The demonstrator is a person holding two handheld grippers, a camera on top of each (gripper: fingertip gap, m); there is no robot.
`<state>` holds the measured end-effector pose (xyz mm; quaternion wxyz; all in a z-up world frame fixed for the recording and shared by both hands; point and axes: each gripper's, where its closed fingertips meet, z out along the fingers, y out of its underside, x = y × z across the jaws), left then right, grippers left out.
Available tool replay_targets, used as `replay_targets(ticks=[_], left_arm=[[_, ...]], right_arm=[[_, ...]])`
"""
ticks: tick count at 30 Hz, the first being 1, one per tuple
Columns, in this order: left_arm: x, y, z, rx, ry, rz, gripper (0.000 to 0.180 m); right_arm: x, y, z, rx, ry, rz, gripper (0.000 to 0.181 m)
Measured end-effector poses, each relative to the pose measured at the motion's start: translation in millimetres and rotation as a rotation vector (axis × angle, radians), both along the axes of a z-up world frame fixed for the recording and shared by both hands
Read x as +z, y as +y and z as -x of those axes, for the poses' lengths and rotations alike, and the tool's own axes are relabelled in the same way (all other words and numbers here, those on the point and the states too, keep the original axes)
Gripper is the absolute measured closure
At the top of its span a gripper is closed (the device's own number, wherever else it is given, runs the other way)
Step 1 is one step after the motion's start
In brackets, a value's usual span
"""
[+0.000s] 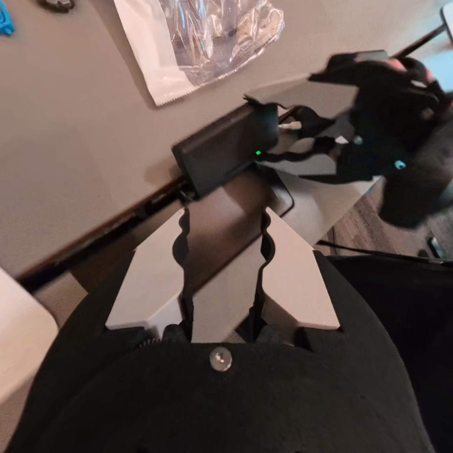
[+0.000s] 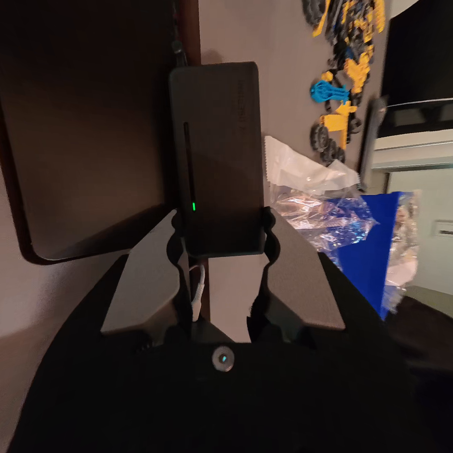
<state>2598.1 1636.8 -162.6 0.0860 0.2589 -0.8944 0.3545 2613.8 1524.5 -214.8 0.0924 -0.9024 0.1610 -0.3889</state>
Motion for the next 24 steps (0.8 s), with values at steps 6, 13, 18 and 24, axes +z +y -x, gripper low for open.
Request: replay_targets(ticks=[6,13,18,24], left_arm=[[-35.9,-39.2,-37.1,-0.249,0.069,0.047,0.121],[-51.8,-48.7,-31.9,-0.425,0.019,0.047,0.14],[-48.8,-43.2,-25.4,-0.499,-0.097,0.062,0.145],[-47.3,-37.8,-18.5,-0.499,-0.227,0.097,0.148]], right_arm=[[5.0,5.8,0.7,0.027,-0.133,0.101,0.114],[4.2,11.3,13.6,0.027,-0.12,0.043,0.116],[22.0,9.7,29.2,-0.158,0.08,-0.275,0.123],[41.1,10.0,33.7,-0.255,0.281,-0.593,0.13]])
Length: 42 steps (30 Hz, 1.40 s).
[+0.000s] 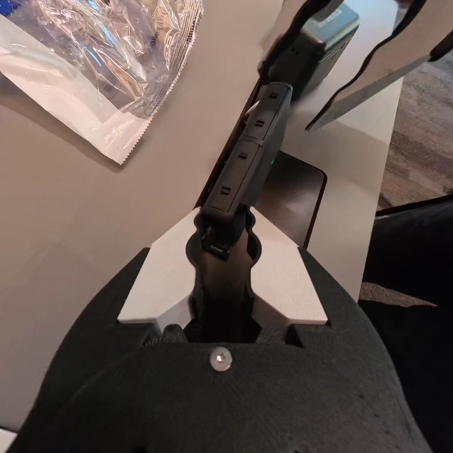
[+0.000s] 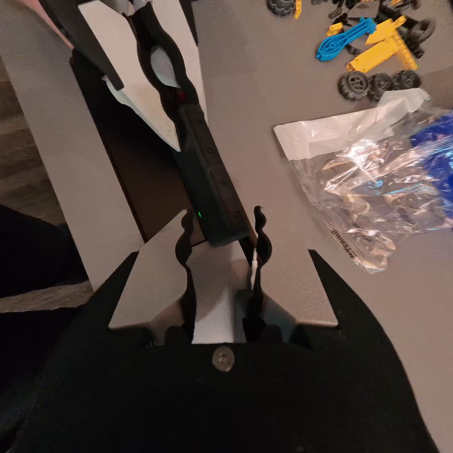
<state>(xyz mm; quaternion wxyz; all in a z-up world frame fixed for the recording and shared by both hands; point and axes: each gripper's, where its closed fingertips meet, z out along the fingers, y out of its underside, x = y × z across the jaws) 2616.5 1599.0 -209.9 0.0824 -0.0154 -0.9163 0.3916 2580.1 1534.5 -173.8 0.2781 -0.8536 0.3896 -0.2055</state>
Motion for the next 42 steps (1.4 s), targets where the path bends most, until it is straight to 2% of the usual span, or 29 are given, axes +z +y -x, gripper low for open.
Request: replay_targets(ticks=[1,4,9,12,15,18,20,23,27,29,35,40,42], left_arm=[[0.1,-0.2,0.1,0.005,0.012,0.002,0.148],[-0.3,-1.9,-0.6,0.005,0.059,-0.006,0.148],[-1.8,-4.0,-1.4,0.03,0.206,-0.04,0.15],[-2.3,-4.3,-1.1,0.033,0.227,-0.038,0.151],[-2.2,-3.9,-0.6,0.032,0.219,-0.038,0.151],[-2.1,-3.8,-0.5,0.033,0.216,-0.034,0.151],[-2.1,-3.8,-0.4,0.032,0.206,-0.029,0.151],[-2.1,-3.2,0.4,0.026,0.158,-0.011,0.151],[-2.0,-2.1,2.6,0.029,0.074,0.015,0.151],[-1.8,-1.4,3.9,0.033,0.034,0.033,0.151],[-2.1,1.2,8.6,0.026,-0.057,0.062,0.152],[-1.9,1.5,11.0,0.013,-0.052,0.071,0.151],[-6.0,-0.7,12.3,0.012,-0.042,0.061,0.125]], right_arm=[[-4.3,0.7,-1.4,0.016,0.031,-0.009,0.131],[-23.7,-1.8,-9.0,0.043,0.149,-0.008,0.147],[-25.9,1.9,-15.4,0.048,0.278,-0.121,0.146],[-7.5,12.6,-26.0,0.092,0.152,-0.126,0.144],[-1.4,25.4,-28.2,0.23,-0.014,0.072,0.137],[-13.1,37.0,-23.3,0.32,-0.068,0.231,0.134],[-16.1,42.9,-24.3,0.319,-0.09,0.265,0.14],[-7.1,51.4,-25.8,0.238,-0.042,0.125,0.154],[10.2,41.1,-23.8,0.033,0.133,-0.202,0.181],[18.1,39.5,-22.3,0.016,0.139,-0.317,0.181],[-4.9,50.5,-21.5,0.103,0.18,-0.203,0.18],[-5.9,52.2,-20.2,0.127,0.169,-0.181,0.18],[-6.3,53.5,-17.2,0.149,0.166,-0.171,0.18]])
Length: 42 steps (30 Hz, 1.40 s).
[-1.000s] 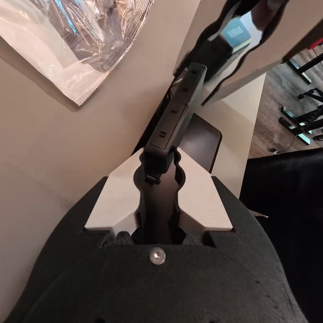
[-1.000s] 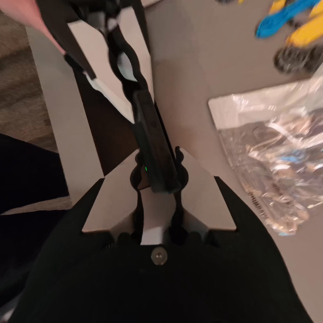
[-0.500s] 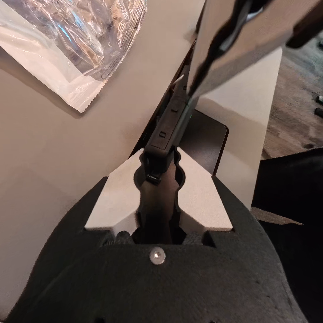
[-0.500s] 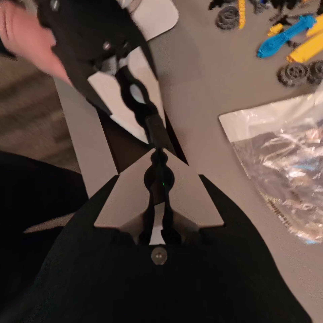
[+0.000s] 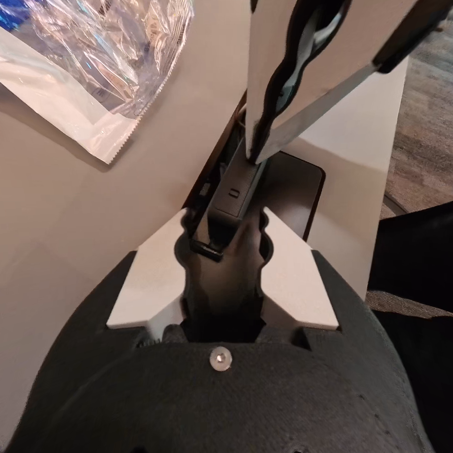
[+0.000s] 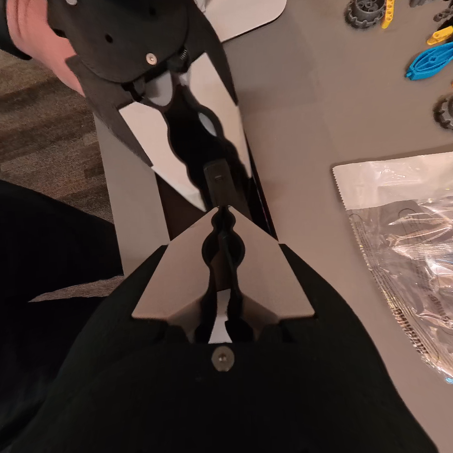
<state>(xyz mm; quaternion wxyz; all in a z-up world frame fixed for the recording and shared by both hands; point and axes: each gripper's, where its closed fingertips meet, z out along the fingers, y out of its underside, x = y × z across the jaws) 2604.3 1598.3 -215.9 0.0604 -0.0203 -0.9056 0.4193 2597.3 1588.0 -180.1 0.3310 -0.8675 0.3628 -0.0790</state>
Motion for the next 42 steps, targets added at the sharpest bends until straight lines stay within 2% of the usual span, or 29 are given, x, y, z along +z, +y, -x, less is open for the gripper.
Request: replay_targets(ticks=[1,3,5,9,20,27,33,36,39,40,42], left_arm=[[-3.5,-1.1,0.9,-0.003,0.006,-0.018,0.127],[-5.6,-3.7,4.6,-0.028,-0.002,-0.028,0.149],[-6.1,-4.9,3.8,-0.048,-0.044,-0.026,0.15],[-6.1,-4.7,5.8,-0.065,-0.034,-0.01,0.151],[-6.4,-4.2,6.7,-0.081,-0.035,-0.009,0.152],[-6.6,-4.3,6.6,-0.071,-0.031,-0.004,0.152],[-6.6,-3.8,6.6,-0.073,-0.03,-0.012,0.152],[-6.6,-4.5,6.0,-0.065,0.004,-0.022,0.152],[-5.7,-5.8,5.0,-0.063,0.11,-0.047,0.152],[-4.7,-6.4,4.6,-0.067,0.158,-0.056,0.153],[-2.7,-8.8,2.5,-0.077,0.257,-0.079,0.154]], right_arm=[[-0.5,0.5,0.1,0.009,-0.012,0.014,0.18],[-0.3,1.2,0.7,0.02,-0.019,0.035,0.18],[0.1,0.8,0.0,0.0,0.01,0.028,0.18],[4.2,2.1,-7.3,-0.056,0.029,-0.047,0.18],[-1.7,2.4,-3.0,0.08,-0.083,0.077,0.179],[-2.6,1.7,-2.2,0.093,-0.041,0.092,0.177],[-1.1,2.8,-3.1,0.097,-0.078,0.097,0.179],[5.8,1.1,-3.9,-0.05,0.005,-0.057,0.179],[42.7,-27.4,-15.5,-0.277,-0.117,-0.225,0.181],[44.0,-42.0,-14.6,-0.321,-0.141,-0.189,0.178],[33.1,-57.0,-3.1,-0.305,-0.084,-0.099,0.157]])
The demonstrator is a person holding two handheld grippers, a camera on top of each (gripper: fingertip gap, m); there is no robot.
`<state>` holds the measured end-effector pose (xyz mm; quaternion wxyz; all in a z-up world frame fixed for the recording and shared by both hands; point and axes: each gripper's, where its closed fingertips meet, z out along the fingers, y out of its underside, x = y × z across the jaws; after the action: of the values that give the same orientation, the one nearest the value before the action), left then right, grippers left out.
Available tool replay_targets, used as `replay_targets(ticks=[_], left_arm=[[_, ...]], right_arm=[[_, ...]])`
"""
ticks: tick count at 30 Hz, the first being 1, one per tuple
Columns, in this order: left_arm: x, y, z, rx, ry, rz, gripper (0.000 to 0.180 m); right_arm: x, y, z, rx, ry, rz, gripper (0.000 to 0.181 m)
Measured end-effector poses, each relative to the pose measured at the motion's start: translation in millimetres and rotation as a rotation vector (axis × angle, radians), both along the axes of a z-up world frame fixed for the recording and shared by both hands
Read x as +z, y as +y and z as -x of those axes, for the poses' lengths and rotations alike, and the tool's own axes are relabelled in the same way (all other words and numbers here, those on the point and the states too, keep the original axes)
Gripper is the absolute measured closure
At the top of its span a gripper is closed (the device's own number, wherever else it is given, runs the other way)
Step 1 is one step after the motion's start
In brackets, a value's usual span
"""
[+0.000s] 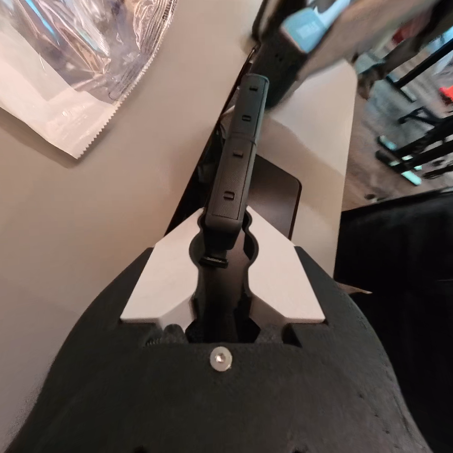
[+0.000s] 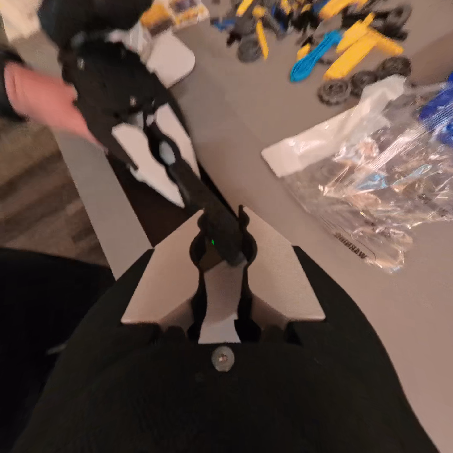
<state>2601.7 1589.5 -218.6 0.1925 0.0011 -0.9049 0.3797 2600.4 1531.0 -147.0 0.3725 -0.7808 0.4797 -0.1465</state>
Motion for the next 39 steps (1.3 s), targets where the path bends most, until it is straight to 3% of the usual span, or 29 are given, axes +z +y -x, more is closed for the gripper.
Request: replay_targets(ticks=[4,8,14,19,24,29,33,39], left_arm=[[3.1,-4.5,-5.8,-0.005,0.203,-0.082,0.156],[0.3,-7.2,-10.7,-0.006,0.21,-0.097,0.156],[-0.9,-7.7,-9.1,0.006,0.148,-0.055,0.156],[-2.3,-5.3,-6.0,-0.01,-0.005,-0.008,0.157],[-4.3,-3.2,-2.5,-0.02,-0.128,0.03,0.156],[-6.9,3.5,14.1,-0.133,-0.214,0.052,0.153],[-6.8,2.5,10.3,-0.087,-0.207,0.02,0.155],[-6.6,2.6,10.8,-0.094,-0.208,0.04,0.155]], right_arm=[[-18.3,-22.1,9.0,-0.044,0.069,0.195,0.157],[-31.0,-30.1,10.6,-0.293,0.238,-0.006,0.165],[-28.9,-34.6,-3.6,-0.402,0.209,-0.025,0.167],[-33.9,-19.1,-14.8,-0.39,0.222,0.045,0.181],[-35.4,-8.0,-12.5,-0.399,0.216,0.005,0.18],[-61.2,-10.9,3.4,-0.38,0.269,0.116,0.181],[-17.4,-14.1,-6.3,-0.427,-0.026,0.099,0.181],[-19.3,-3.0,10.0,-0.465,-0.005,0.07,0.181]])
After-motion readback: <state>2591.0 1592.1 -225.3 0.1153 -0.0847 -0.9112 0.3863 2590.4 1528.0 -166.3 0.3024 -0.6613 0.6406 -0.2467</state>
